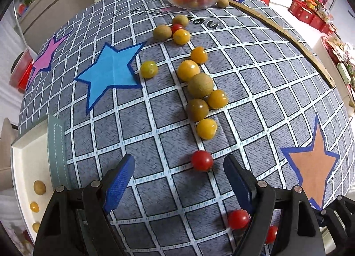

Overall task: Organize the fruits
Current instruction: 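Grasp a red cherry tomato with the left tool while the right tool grasps another red cherry tomato, then carry both red cherry tomatoes over the cream tray with both tools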

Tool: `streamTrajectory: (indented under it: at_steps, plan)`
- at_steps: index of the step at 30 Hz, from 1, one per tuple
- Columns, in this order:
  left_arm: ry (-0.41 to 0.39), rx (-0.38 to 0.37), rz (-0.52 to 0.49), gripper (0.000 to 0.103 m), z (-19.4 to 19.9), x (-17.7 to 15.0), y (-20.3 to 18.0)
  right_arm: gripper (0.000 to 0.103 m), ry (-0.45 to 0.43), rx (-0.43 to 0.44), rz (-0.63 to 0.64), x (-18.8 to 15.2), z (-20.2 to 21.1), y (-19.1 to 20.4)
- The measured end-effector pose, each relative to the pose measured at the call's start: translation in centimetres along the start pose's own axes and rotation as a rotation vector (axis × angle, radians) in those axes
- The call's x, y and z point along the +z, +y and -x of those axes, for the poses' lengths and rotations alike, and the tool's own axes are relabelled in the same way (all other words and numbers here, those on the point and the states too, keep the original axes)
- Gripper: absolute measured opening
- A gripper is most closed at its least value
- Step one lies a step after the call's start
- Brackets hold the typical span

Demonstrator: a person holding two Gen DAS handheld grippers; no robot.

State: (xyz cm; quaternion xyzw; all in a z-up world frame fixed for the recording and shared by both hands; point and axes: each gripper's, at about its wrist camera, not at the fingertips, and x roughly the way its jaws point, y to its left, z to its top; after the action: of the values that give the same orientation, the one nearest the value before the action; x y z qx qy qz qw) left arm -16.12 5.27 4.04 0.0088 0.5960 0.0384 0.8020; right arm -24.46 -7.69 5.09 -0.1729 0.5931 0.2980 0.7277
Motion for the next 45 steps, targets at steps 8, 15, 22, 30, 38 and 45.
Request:
streamTrajectory:
  at_steps: [8,15,22,30,38,45]
  plan:
    - [0.022,-0.001,0.001,0.07,-0.6,0.1,-0.2,0.052,-0.015,-0.023,0.074,0.6,-0.9,2.4]
    - [0.026,-0.027,0.002,0.046,-0.5,0.0,-0.6,0.029,-0.009,-0.061,0.123,1.3,-1.4,4.3]
    - [0.027,-0.067,0.006,0.021,-0.3,0.0,-1.2,0.022,-0.008,-0.048,0.123,1.2,-1.1,5.2]
    - [0.035,-0.105,0.038,0.021,0.1,-0.7,0.2,0.022,-0.017,-0.06,0.069,0.7,1.0,2.6]
    - [0.011,-0.145,0.082,0.021,1.5,-1.1,2.2,0.022,0.0,-0.044,-0.077,1.0,2.5,-0.3]
    - [-0.037,-0.156,0.139,0.021,3.6,-2.1,5.0,0.022,0.034,0.011,-0.237,1.3,2.2,-2.8]
